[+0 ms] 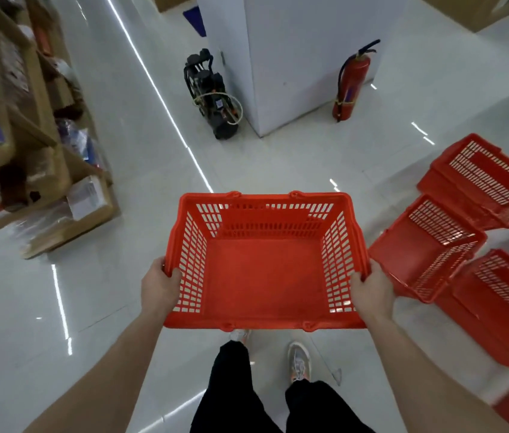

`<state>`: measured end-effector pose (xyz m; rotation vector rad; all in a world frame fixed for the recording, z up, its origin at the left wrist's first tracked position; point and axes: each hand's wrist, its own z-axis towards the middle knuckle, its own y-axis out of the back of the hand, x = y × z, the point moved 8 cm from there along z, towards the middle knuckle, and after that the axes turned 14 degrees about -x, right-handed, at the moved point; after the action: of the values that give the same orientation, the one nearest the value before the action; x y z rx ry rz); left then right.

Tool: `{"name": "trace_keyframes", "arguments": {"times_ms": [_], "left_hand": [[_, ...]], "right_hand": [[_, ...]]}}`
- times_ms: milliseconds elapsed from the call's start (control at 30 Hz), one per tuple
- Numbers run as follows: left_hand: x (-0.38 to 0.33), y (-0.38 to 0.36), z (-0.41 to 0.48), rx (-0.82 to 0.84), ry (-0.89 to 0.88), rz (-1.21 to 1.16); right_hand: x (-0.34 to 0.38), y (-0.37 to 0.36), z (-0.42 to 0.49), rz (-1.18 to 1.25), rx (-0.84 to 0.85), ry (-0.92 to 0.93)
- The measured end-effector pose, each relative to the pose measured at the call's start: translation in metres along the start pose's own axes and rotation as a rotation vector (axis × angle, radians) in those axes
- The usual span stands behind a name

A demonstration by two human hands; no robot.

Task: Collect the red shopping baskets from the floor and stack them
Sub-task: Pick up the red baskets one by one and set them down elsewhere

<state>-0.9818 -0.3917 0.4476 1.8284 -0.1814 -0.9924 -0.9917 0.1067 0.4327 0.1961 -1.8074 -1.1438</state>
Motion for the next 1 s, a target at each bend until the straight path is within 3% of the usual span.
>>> {"name": "trace_keyframes", "arguments": {"times_ms": [300, 533, 833, 1000], "left_hand": [[-0.024, -0.152, 0.148, 0.082, -0.151, 0.040], [0.022, -0.263, 0.189, 0.176, -0.202, 0.040], [0.085, -0.324, 0.201, 0.369, -0.150, 0.141], [0.075, -0.327, 0.185, 0.403, -0.318, 0.355]], "right_hand": [[-0.022, -0.137, 0.057, 0.014, -0.115, -0.147], [-0.093, -0.222, 0.051, 0.039, -0.102, -0.238], [-0.142, -0.308, 0.037, 0.049, 0.090, -0.311], [-0.164, -0.311, 0.024, -0.250, 0.221, -0.302]]}}
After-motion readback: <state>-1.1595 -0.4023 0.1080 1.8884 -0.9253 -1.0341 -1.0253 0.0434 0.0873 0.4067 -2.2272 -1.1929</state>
